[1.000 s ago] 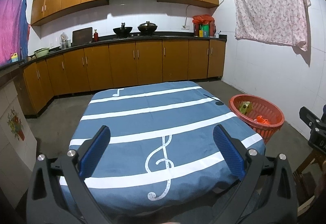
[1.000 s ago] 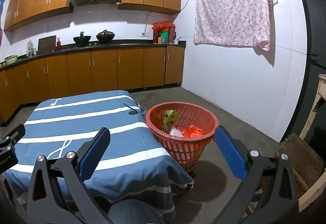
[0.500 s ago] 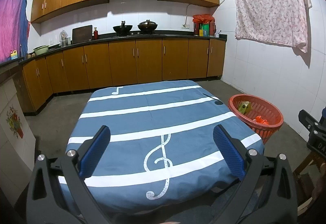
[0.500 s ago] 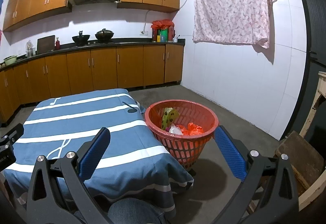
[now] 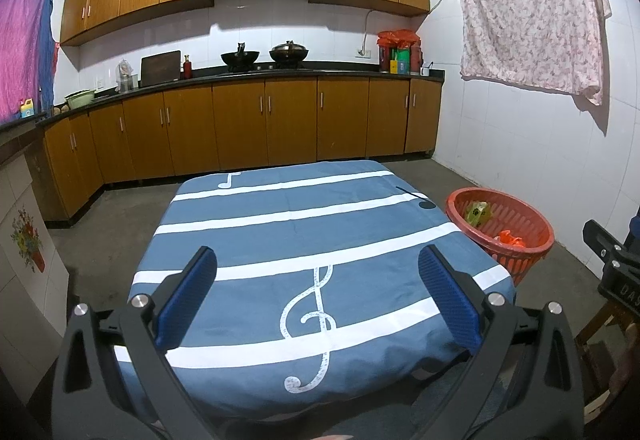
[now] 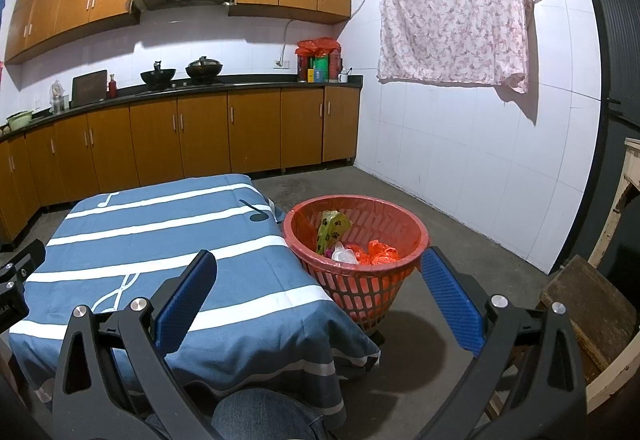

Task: Collect trash

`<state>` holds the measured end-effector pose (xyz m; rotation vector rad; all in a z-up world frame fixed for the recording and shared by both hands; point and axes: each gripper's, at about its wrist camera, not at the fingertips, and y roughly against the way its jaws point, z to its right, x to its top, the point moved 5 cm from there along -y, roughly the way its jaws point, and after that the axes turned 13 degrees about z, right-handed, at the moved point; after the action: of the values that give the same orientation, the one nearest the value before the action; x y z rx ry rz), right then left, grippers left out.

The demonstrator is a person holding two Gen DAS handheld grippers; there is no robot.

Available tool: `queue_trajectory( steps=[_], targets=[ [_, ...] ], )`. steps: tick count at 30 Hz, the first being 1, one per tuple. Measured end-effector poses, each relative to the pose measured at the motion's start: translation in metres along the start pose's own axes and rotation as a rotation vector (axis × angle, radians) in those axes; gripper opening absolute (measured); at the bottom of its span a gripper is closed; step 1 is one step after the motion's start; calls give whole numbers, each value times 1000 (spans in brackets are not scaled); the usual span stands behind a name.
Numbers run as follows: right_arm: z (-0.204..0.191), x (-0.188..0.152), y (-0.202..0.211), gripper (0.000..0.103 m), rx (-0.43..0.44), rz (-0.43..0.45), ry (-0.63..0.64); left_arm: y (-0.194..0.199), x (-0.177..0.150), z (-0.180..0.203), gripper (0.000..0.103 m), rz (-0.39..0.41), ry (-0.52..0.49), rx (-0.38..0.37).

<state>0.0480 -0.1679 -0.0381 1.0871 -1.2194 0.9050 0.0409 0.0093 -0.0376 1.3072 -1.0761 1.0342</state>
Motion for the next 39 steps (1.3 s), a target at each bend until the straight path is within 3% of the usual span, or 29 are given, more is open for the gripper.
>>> queue_trajectory(
  steps=[39],
  targets=[
    [1,-2,0,101,-1,-6,-2,1,4,3,99,-3,3,7]
  ],
)
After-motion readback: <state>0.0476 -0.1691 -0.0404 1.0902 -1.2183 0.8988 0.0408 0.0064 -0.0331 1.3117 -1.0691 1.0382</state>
